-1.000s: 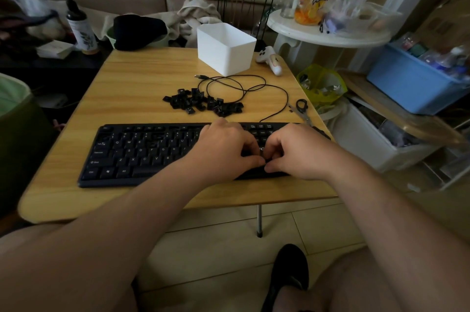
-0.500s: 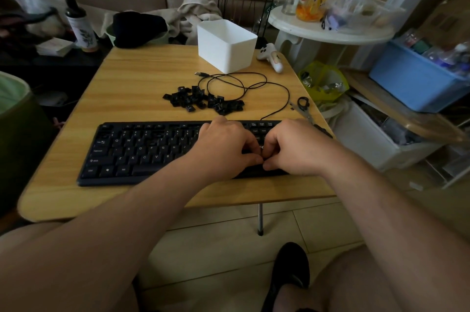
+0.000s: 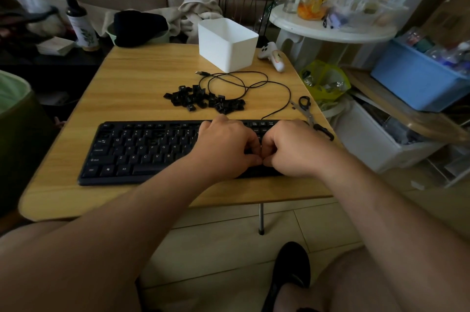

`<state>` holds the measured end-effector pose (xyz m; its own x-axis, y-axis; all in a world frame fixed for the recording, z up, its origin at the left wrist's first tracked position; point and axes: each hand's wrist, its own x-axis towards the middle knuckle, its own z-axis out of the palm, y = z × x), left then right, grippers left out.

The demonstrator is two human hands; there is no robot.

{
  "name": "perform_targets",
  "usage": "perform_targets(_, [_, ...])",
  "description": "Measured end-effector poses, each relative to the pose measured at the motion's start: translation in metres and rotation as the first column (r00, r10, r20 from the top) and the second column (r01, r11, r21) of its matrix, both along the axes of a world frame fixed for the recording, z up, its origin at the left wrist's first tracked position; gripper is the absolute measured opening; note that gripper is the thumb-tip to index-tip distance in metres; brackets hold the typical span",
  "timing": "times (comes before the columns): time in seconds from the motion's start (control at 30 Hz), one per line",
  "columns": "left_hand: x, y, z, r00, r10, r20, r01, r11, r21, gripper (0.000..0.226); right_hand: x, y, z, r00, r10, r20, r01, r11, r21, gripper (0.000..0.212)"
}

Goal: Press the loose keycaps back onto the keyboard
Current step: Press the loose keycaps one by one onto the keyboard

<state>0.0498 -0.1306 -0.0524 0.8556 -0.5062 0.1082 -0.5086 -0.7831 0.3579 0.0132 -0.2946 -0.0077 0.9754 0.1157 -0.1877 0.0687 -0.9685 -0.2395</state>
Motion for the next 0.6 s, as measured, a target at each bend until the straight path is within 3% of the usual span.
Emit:
perform_targets(0.17, [0.001, 0.002, 0.002, 1.0, 0.0, -0.012, 0.0, 1.0, -0.013, 0.014, 0.0, -0.001, -0.003, 1.0, 0.012, 0.001, -0.012, 1.0, -0.008, 0.017])
perform_targets(0.27, [0.012, 0.013, 0.007, 0.999, 0.031, -0.012, -0.031, 0.999, -0.038, 0.009, 0.001, -0.012, -0.001, 0.997, -0.07, 0.038, 0.064, 0.989, 0.137, 0.008])
perform_targets(0.37, [0.024, 0.026, 0.013, 0.995, 0.1, -0.019, -0.101, 0.987, -0.128, 0.007, 0.003, -0.015, -0.002, 0.985, -0.146, 0.09, 0.12, 0.961, 0.248, 0.012])
perform_targets(0.6, [0.024, 0.026, 0.009, 0.995, 0.088, -0.037, -0.091, 0.99, -0.105, 0.003, 0.0, -0.016, -0.005, 0.999, 0.007, -0.033, -0.003, 0.993, 0.115, 0.014])
